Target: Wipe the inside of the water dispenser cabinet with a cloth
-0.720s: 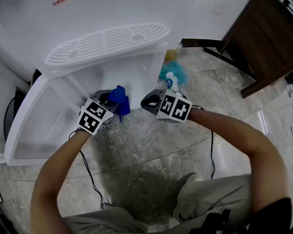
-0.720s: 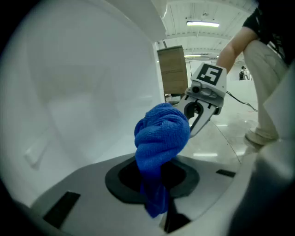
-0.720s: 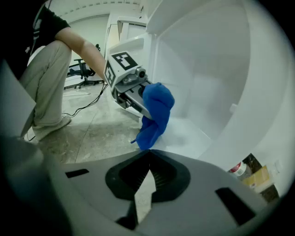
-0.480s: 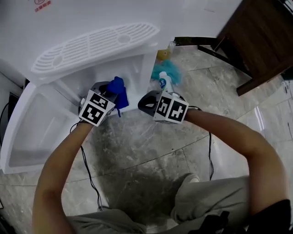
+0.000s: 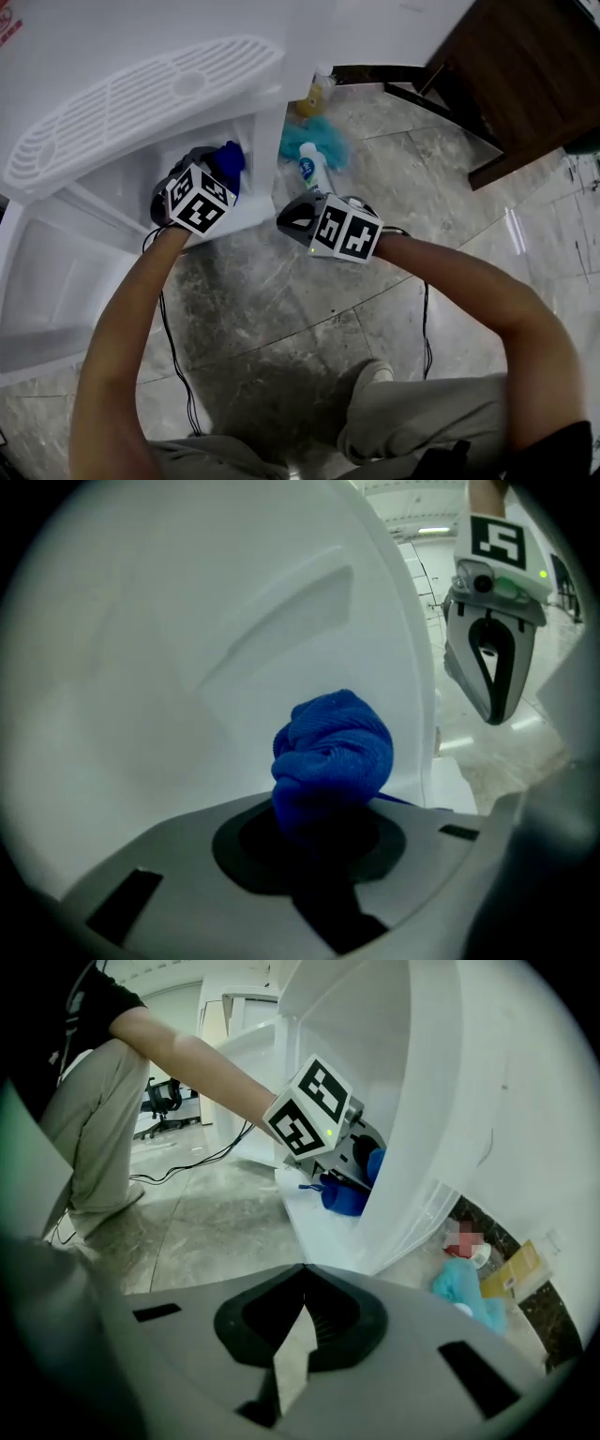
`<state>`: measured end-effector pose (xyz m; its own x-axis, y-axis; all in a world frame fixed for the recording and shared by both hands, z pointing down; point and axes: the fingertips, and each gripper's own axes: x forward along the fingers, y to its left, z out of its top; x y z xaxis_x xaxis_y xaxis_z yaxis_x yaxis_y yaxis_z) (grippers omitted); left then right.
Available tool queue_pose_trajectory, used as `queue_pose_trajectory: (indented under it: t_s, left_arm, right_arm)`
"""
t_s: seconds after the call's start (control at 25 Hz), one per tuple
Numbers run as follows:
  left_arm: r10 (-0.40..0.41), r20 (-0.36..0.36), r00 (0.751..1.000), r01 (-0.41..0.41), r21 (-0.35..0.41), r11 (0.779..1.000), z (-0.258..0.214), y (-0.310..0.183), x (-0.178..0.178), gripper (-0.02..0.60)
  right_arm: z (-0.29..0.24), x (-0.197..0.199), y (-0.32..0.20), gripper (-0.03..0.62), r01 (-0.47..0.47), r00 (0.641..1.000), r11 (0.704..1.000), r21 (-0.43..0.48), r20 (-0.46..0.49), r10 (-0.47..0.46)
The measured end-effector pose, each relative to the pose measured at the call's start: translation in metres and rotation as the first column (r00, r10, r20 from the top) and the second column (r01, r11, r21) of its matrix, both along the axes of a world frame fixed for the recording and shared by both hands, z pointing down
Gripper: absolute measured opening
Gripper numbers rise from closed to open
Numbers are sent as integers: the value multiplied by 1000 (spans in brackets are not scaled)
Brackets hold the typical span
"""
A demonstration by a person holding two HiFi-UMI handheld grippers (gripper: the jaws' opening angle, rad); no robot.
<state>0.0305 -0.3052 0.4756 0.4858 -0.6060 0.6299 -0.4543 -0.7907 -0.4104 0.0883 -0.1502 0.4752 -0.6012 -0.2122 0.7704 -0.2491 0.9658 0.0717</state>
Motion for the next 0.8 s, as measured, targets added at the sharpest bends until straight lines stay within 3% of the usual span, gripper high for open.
queue_pose_trajectory:
  t_s: [0.16,0.28,0.48,0.68,0.8]
  left_arm:
    - [22,118,993,-34,96,995,1,-22,1,75]
    - [-16,169,986,-8,137,990,1,-44,-3,75]
    - [-80,133,988,64,120,991,2,-55,-8,75]
    - [-2,143,990,-18,137,990,3,-32,-7,75]
    - [-5,146,989,-14,125,992,5,-37,-6,75]
  right_arm:
    - [-3,-2,8,-2,-9,1000,1000,-18,20,9]
    - [-10,-14,22,-2,16,999,999,-32,50,-14]
    - [-15,-31,40,-2,99,994,995,-19,43,-98]
    - [-16,-32,36,-2,118,992,993,-8,35,-118]
    - [-18,-31,34,-2,111,993,994,-8,45,-111]
